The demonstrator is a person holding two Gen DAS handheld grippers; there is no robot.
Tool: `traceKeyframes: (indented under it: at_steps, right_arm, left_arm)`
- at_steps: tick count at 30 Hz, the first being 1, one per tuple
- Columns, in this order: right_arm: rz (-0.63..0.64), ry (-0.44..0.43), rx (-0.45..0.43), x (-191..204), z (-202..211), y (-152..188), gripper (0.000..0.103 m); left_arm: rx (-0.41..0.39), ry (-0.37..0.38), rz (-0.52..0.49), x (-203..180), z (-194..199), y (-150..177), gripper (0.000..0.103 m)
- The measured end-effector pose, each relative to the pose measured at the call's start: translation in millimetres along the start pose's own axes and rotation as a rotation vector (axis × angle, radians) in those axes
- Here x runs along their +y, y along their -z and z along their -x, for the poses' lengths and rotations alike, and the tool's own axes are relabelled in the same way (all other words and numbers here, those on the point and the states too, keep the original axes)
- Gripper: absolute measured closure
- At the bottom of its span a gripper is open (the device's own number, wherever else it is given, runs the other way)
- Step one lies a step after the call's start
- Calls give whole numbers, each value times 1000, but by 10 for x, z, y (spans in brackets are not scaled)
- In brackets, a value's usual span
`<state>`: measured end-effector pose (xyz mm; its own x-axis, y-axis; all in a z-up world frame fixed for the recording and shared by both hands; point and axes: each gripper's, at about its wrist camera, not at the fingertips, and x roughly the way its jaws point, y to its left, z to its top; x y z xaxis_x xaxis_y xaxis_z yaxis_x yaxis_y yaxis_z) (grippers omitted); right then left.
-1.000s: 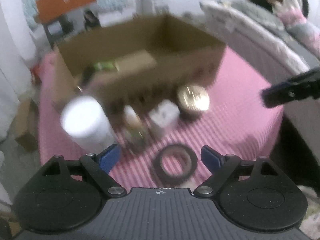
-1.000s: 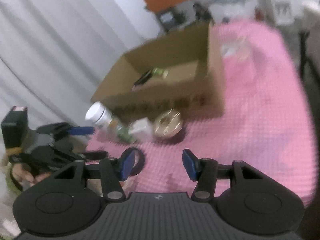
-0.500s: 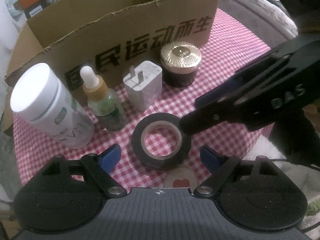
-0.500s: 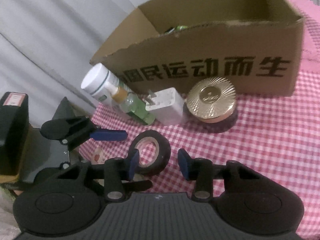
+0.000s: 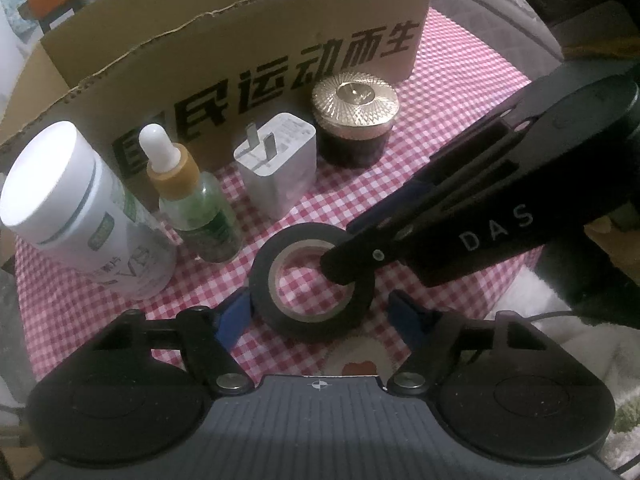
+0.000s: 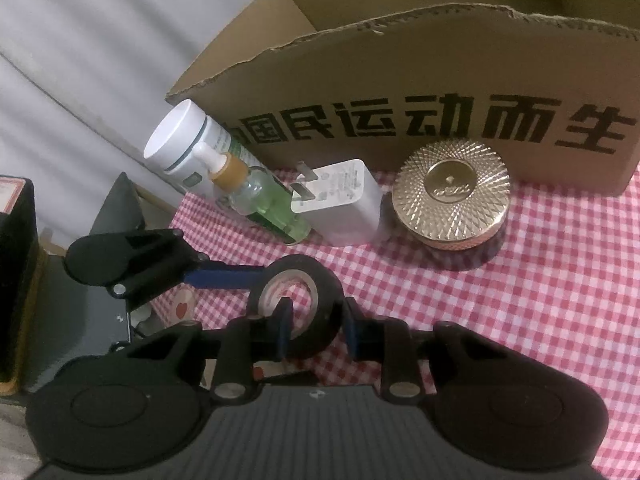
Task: Organize rigid objects
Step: 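Close the right gripper on the edge of the black tape roll, then hold the tape roll in the right gripper, settling the grip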
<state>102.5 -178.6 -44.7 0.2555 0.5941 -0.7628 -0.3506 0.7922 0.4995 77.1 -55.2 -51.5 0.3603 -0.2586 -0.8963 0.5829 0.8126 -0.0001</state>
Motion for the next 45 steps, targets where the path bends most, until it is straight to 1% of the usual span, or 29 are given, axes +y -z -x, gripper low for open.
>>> traceKeyframes:
  at_steps: [3,8,13,20,25,30,33,36,45]
  right_arm:
    - [-2,6,6,3,-17,-4,75]
    - [-9,24,11,-11,20,28,75]
    - [6,51,16,-27,68,48,75]
    - [22,58,16,12,-19,-5,73]
    - [31,57,9,22,-31,-13,73]
    - [42,57,0,26,-27,2,73]
    - [49,65,-10,36,-20,20,75]
    - [46,68,-16,35,-21,26,78]
    - [26,64,-27,3,41,55,80]
  left_arm:
    - [-6,8,4,19,26,-2,34]
    - [-12,23,-7,-2,9,-49,35]
    - [-9,21,-24,-33,-11,-76,31]
    - [-3,27,-26,-42,-45,-83,23]
    - [-13,28,-27,-35,-40,-66,23]
    - [-32,21,-24,-33,-14,-53,31]
    - [-36,17,-12,-15,-3,-61,36]
    - [-38,18,-8,-10,0,-69,36]
    - [-45,28,-21,-34,15,-57,36]
